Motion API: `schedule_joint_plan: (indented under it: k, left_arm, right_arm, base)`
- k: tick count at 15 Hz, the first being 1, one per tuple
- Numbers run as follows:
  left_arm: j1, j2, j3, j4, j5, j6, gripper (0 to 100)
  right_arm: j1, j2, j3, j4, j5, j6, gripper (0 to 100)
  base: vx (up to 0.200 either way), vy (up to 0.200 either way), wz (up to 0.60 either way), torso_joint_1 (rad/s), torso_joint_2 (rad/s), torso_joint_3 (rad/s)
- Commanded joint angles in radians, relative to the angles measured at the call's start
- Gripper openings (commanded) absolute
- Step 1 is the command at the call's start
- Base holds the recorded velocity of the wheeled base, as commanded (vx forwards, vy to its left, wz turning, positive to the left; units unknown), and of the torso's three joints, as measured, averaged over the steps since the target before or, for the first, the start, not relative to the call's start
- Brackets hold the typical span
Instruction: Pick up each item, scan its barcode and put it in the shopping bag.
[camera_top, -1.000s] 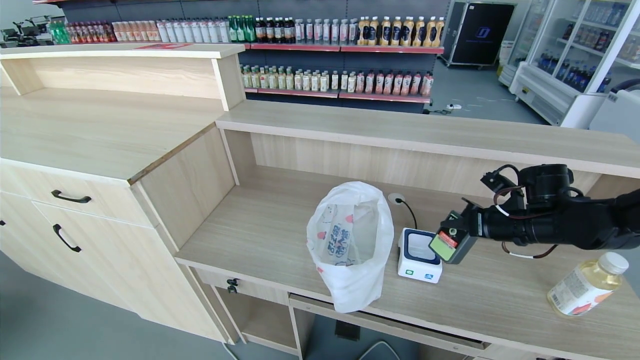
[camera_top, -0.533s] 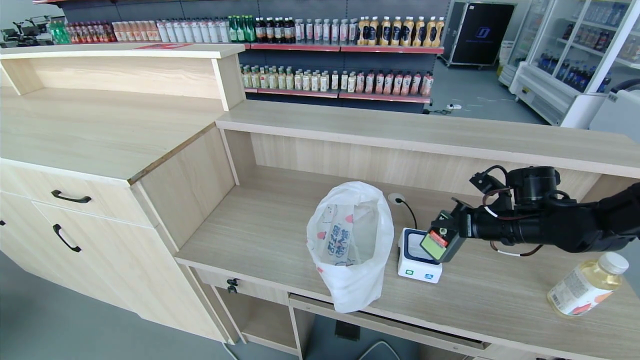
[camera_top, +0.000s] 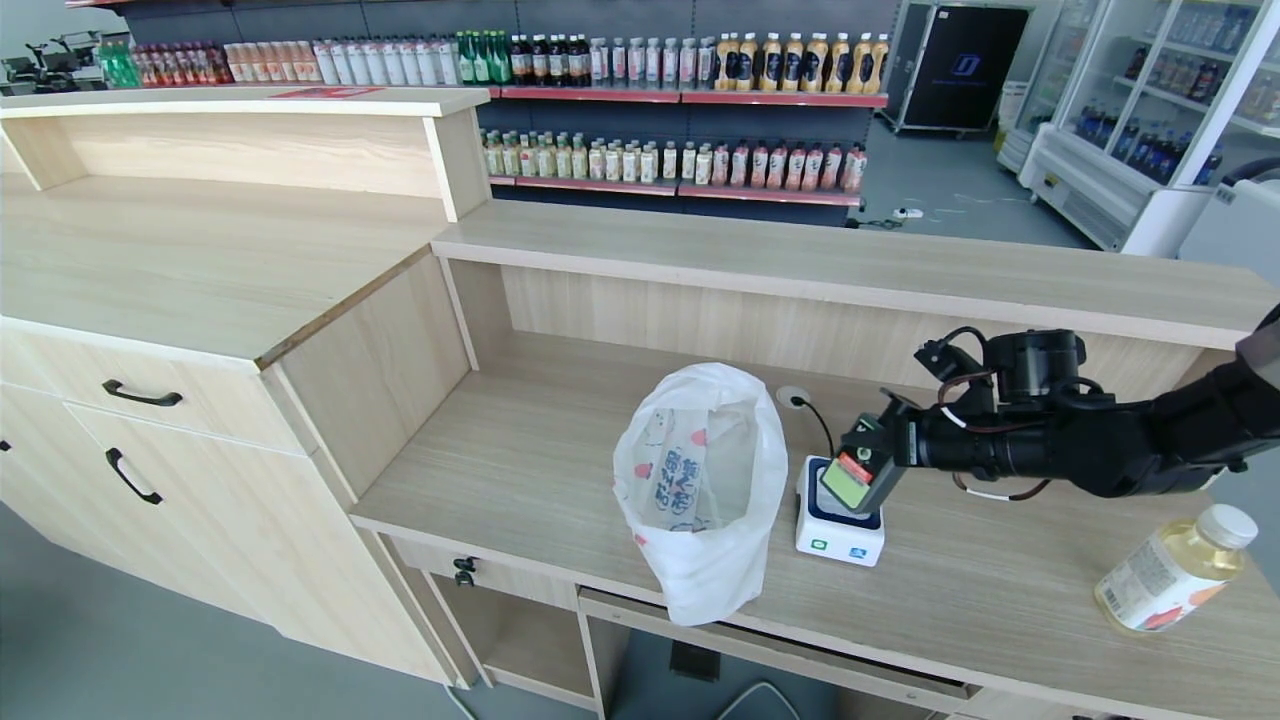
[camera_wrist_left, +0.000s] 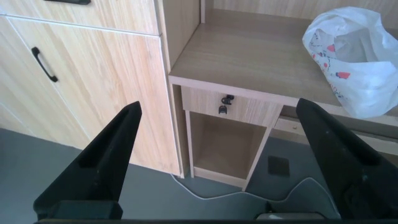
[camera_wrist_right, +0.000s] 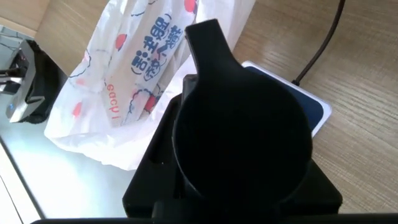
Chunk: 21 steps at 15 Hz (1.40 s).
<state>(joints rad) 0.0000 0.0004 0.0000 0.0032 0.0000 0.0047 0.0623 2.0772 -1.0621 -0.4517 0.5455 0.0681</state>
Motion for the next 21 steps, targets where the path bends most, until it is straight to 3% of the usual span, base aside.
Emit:
schedule_joint_plan:
  k: [1, 15, 17, 19, 21]
  left_arm:
    - [0.0, 0.0, 0.0, 0.0, 0.0, 0.0, 100]
    - [0.0, 0.0, 0.0, 0.0, 0.0, 0.0, 100]
    - [0.0, 0.0, 0.0, 0.0, 0.0, 0.0, 100]
    - [0.0, 0.0, 0.0, 0.0, 0.0, 0.0, 100]
    - [0.0, 0.0, 0.0, 0.0, 0.0, 0.0, 100]
  right_arm:
    - [0.008, 0.017, -0.01, 0.001, 0.001, -0.002, 0]
    - [0.011, 0.004, 0.013, -0.078, -0.004, -0.042, 0]
    - [-0.047, -0.19, 0.146, -0.142, -0.088, -0.341, 0]
    - [-0.199, -0.361, 0.274, -0.134, -0.101, -0.734, 0]
    - [-0.306, -0.447, 0.284, -0.116, -0.098, -0.901, 0]
  base:
    - [0.0, 0.0, 0.0, 0.0, 0.0, 0.0]
    - [0.0, 0.0, 0.0, 0.0, 0.0, 0.0]
    - [0.0, 0.0, 0.0, 0.0, 0.0, 0.0]
    - [0.0, 0.0, 0.0, 0.0, 0.0, 0.0]
    - [0.0, 0.0, 0.0, 0.0, 0.0, 0.0]
